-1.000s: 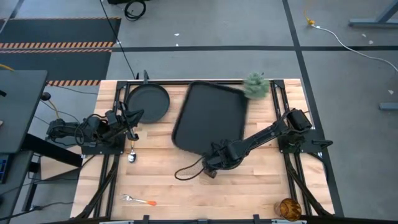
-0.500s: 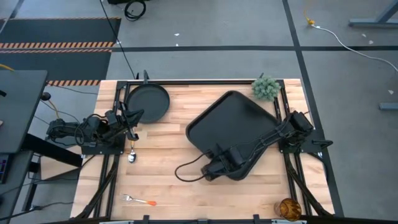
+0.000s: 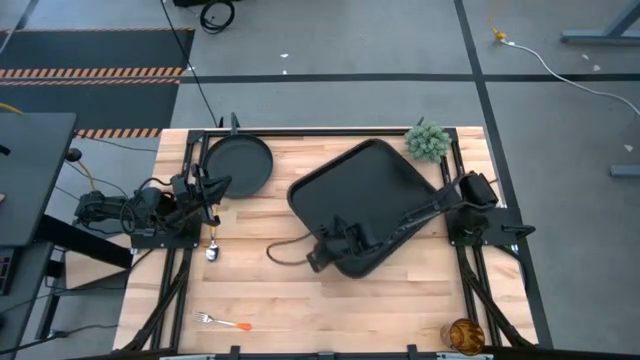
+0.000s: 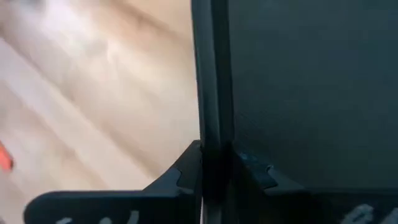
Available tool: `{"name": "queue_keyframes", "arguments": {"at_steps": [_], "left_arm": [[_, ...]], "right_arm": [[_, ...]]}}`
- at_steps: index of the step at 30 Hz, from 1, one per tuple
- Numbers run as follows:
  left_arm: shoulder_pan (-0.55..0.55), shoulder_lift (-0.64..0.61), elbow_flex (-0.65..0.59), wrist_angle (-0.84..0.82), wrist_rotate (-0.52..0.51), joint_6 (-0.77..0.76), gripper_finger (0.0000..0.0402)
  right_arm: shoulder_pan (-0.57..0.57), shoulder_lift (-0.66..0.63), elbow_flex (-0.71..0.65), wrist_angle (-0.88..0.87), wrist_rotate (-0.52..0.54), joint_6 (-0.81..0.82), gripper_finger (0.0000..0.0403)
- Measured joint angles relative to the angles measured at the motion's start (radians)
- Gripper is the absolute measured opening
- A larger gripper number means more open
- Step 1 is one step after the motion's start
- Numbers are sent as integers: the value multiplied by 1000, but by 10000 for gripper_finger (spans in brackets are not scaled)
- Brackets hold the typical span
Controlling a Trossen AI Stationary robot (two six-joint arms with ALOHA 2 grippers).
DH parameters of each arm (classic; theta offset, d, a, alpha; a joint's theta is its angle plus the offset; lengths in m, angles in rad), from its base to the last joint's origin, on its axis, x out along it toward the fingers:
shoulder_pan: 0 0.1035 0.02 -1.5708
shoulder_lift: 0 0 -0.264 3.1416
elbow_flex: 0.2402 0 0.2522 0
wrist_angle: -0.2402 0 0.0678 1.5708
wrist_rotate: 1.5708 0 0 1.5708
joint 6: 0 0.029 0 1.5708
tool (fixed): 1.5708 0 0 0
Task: Pick and place plate/cup/fork/spoon on tray
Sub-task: Move the black serving tray to the center of the table
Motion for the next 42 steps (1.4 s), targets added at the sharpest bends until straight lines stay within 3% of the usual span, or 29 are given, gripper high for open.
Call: {"name": "queue_keyframes", "arguments": {"at_steps": [6, 10, 14, 21, 27, 33, 38, 42], "left_arm": [[0, 0, 0, 0, -1, 0, 20], [0, 0, 0, -1, -1, 0, 20], [0, 0, 0, -1, -1, 0, 20], [0, 0, 0, -1, -2, 1, 20], [0, 0, 0, -1, -2, 1, 20], [0, 0, 0, -4, -2, 1, 20], [0, 0, 0, -26, -2, 1, 20], [0, 0, 0, -40, -2, 2, 20]], "right_arm": [[-110, 0, -123, 289, -26, -132, 71], [-150, 0, -167, 389, -27, -234, 92], [-160, 0, -169, 417, -49, -299, 135], [-145, -1, -169, 409, -218, -422, 220], [-127, -10, -169, 216, -296, -744, 247], [-86, -15, -165, -102, -179, -1152, 238], [-52, -18, -164, -245, -78, -1304, 235], [-44, -16, -160, -270, -69, -1356, 236]]}}
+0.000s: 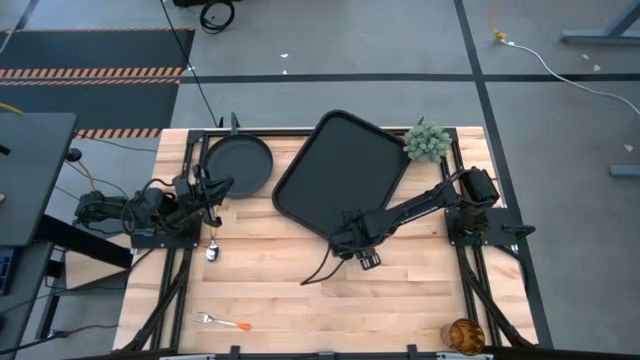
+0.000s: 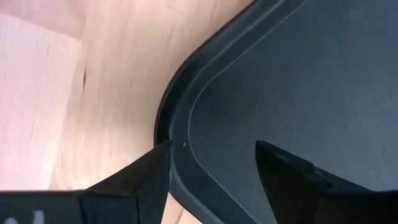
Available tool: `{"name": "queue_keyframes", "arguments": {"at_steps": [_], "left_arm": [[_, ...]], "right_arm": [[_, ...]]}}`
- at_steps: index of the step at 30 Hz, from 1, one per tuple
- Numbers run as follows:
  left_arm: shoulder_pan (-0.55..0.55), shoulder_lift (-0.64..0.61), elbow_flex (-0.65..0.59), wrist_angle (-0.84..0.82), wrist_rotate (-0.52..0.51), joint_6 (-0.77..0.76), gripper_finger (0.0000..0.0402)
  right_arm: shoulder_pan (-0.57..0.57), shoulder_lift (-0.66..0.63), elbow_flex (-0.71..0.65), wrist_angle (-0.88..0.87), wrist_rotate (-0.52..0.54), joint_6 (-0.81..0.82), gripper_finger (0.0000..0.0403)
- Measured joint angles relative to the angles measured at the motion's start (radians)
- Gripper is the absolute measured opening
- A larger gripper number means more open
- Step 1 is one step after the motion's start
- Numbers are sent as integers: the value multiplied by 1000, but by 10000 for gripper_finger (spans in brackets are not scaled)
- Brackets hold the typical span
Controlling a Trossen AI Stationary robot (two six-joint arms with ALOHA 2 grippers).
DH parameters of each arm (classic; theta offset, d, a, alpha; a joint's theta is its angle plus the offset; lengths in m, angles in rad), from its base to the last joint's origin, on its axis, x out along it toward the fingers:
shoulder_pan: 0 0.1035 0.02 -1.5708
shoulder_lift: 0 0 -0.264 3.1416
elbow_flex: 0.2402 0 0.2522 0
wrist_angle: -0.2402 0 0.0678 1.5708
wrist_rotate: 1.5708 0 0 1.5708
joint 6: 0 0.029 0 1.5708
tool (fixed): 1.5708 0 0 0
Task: Pick and place plate/cup/fork/spoon on tray
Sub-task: Move the black serving tray to the center of the table
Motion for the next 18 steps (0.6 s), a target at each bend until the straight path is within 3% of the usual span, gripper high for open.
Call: {"name": "queue_keyframes", "arguments": {"at_steps": [10, 14, 18], "left_arm": [[0, 0, 0, 15, 0, 0, 20], [0, 0, 0, 15, 0, -1, 20], [0, 0, 0, 14, 0, -29, 20]], "right_arm": [[1, 7, 202, -290, 3, -8, 227], [-6, 6, 180, -410, 4, -41, 227], [-16, 6, 92, -416, 9, -54, 227]]}}
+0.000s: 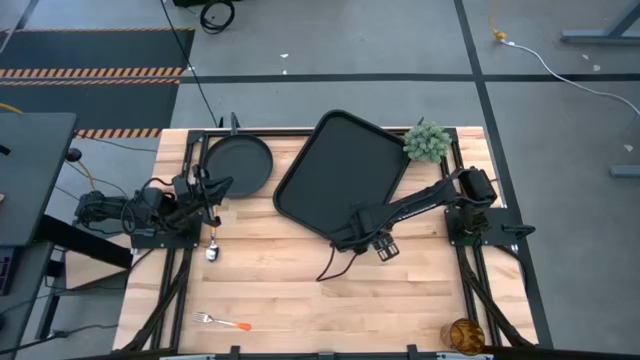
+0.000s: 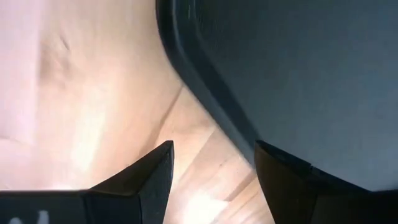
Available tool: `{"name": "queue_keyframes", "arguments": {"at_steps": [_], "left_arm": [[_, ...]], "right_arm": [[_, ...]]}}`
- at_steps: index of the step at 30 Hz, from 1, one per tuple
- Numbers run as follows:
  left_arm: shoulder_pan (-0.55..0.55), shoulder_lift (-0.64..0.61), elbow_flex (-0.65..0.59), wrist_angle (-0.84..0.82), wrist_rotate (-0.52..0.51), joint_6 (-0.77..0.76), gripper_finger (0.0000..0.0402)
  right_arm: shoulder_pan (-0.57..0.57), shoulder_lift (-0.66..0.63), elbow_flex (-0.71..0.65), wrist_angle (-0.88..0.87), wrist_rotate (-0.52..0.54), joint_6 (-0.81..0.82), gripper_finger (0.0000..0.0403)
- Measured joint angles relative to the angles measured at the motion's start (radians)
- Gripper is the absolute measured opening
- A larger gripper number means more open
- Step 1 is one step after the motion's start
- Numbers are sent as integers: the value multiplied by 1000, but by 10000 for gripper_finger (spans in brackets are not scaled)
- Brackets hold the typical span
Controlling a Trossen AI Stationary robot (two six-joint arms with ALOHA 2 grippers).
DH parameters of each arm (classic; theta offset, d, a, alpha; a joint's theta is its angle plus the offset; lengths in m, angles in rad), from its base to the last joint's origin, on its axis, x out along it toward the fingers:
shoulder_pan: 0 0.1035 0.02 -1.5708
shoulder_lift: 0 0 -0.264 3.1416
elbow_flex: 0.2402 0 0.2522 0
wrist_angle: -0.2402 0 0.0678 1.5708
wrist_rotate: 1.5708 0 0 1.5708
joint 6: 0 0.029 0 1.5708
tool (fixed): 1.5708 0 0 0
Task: Pick and place plate/cup/fork/spoon on tray
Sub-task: Move the black serving tray to the center of the table
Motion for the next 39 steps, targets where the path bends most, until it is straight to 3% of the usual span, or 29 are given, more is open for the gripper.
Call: {"name": "queue_keyframes", "arguments": {"at_steps": [12, 22, 28, 33, 39], "left_arm": [[0, 0, 0, 2, 0, -7, 20], [0, 0, 0, 2, 0, -6, 20], [0, 0, 0, 3, 0, 1, 20], [0, 0, 0, 9, 0, 1, 20], [0, 0, 0, 14, 0, 2, 20]], "right_arm": [[-4, -1, -223, 222, 150, -59, 204], [2, -2, -231, 358, 161, -26, 89], [40, -1, -183, 403, 106, 107, 52], [72, 0, -57, 405, 19, 313, 51], [95, 0, 75, 546, -74, 552, 51]]}}
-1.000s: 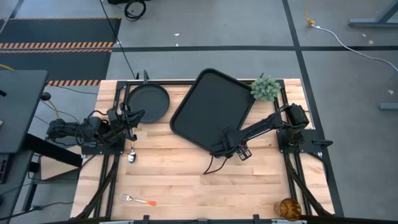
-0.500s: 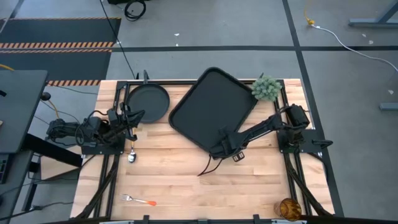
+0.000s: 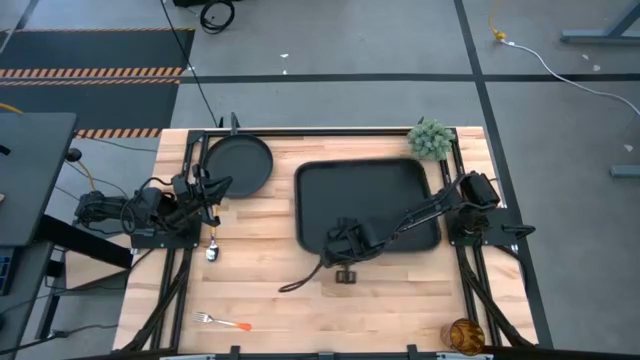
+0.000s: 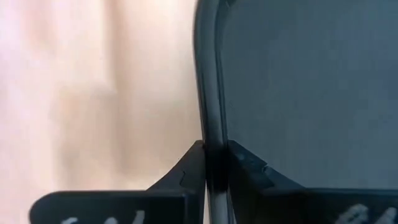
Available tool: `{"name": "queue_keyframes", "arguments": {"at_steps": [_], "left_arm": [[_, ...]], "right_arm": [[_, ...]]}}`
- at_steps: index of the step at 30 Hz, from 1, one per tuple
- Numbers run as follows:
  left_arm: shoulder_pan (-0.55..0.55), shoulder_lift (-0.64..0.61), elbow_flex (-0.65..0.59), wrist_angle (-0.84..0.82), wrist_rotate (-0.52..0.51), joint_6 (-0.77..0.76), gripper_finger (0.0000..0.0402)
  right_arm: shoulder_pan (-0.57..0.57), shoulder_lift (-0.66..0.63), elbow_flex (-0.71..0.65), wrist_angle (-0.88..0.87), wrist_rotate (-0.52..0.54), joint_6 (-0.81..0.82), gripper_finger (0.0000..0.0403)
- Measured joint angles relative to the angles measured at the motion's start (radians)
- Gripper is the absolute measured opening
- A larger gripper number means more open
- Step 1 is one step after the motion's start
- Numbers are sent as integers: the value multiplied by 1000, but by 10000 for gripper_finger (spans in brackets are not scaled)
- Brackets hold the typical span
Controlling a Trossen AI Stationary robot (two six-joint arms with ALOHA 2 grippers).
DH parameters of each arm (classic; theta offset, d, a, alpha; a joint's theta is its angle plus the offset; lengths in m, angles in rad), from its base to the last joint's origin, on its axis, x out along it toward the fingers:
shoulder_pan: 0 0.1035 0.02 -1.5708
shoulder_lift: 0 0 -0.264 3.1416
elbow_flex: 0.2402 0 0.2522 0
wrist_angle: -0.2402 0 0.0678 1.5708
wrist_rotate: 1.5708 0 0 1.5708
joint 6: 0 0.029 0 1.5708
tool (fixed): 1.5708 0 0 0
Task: Pick and place plate/cup/fork/spoon on tray
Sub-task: Move the black serving tray to the center of the table
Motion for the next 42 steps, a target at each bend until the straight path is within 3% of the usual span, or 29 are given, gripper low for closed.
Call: {"name": "queue_keyframes", "arguments": {"at_steps": [7, 15, 22, 27, 32, 42], "left_arm": [[0, 0, 0, 0, 0, 0, 20], [0, 0, 0, 2, 0, 1, 20], [0, 0, 0, 3, 1, 0, 20], [0, 0, 0, -3, 0, 1, 20], [0, 0, 0, -9, 1, 2, 20], [0, 0, 0, -14, 0, 2, 20]], "right_arm": [[28, 8, 9, 231, -34, 41, 52], [44, 10, 7, 360, 35, -27, 52], [5, 151, 18, 589, -55, -110, 53], [3, 248, 90, 558, -54, -144, 54], [4, 261, 131, 546, -53, -161, 60], [5, 254, 130, 528, -75, -174, 125]]}}
